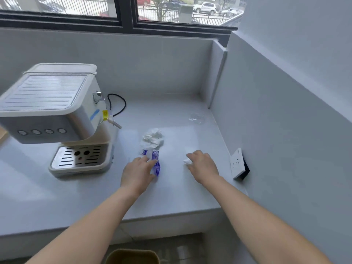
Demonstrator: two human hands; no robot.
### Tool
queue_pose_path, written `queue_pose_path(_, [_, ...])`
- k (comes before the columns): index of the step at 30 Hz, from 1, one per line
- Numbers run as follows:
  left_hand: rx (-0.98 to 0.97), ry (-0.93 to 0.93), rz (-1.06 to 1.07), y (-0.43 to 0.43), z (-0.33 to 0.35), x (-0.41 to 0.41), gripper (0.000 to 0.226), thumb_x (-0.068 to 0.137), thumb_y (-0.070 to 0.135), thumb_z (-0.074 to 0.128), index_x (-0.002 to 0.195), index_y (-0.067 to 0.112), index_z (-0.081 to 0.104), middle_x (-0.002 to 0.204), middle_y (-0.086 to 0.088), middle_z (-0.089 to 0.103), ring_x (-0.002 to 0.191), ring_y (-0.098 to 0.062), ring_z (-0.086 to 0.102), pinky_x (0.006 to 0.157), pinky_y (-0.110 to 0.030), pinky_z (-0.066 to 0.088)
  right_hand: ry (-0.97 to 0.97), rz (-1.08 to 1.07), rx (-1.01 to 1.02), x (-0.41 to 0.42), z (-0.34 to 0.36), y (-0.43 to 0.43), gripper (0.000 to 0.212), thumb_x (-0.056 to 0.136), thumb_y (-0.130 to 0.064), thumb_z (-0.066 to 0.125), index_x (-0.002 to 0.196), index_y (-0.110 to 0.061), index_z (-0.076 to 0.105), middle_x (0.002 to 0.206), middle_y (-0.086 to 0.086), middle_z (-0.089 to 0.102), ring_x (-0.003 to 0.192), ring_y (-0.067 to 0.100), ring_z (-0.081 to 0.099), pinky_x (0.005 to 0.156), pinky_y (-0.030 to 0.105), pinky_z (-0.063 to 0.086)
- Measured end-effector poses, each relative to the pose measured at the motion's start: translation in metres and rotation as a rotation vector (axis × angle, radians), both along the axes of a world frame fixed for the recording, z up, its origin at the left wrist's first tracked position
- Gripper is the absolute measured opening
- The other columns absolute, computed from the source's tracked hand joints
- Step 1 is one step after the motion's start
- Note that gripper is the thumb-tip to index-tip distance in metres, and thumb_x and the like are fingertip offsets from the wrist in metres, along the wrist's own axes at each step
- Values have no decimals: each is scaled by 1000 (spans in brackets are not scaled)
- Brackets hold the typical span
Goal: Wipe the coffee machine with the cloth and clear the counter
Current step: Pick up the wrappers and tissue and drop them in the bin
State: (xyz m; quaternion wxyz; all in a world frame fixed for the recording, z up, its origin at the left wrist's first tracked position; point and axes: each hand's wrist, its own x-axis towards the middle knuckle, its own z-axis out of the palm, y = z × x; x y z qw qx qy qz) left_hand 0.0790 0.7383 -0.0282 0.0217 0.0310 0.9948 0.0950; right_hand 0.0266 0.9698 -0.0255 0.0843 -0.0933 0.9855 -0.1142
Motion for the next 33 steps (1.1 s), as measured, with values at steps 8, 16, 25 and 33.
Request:
queue_pose_path(8, [30, 108, -6, -2, -6, 1, 16, 93, 22, 56, 97, 26, 71, 86, 3, 66, 94, -24, 54, 58, -31, 42, 49, 71, 114, 8, -21, 0, 14, 94, -2, 51, 83, -6, 56, 92, 5, 47, 86, 28, 44, 60, 33, 42])
queue_pose_path(16, [270, 188, 79, -39, 10, 50, 19, 90, 18, 60, 87, 33, 72, 81, 13, 68, 85, -16, 58, 63, -35, 51, 85, 76, -150, 40, -16, -30, 18, 99, -17, 55, 103, -17, 72, 100, 2, 58, 93, 27, 57, 77, 35, 49])
queue_pose_path(25, [283, 392, 153, -97, 27, 123, 12, 82, 12, 76, 89, 22, 76, 79, 6, 72, 77, -25, 63, 57, -31, 50, 164, 172, -281, 92, -6, -111, 18, 98, -24, 57, 100, -19, 75, 97, 1, 63, 88, 26, 59, 72, 34, 49])
queue_pose_path(33, [302, 373, 196, -124, 15, 185, 13, 85, 12, 72, 95, 19, 77, 81, 5, 72, 77, -20, 65, 59, -30, 51, 178, 247, -315, 134, -11, -147, 18, 98, -23, 57, 100, -18, 75, 92, 0, 62, 87, 23, 57, 66, 32, 46])
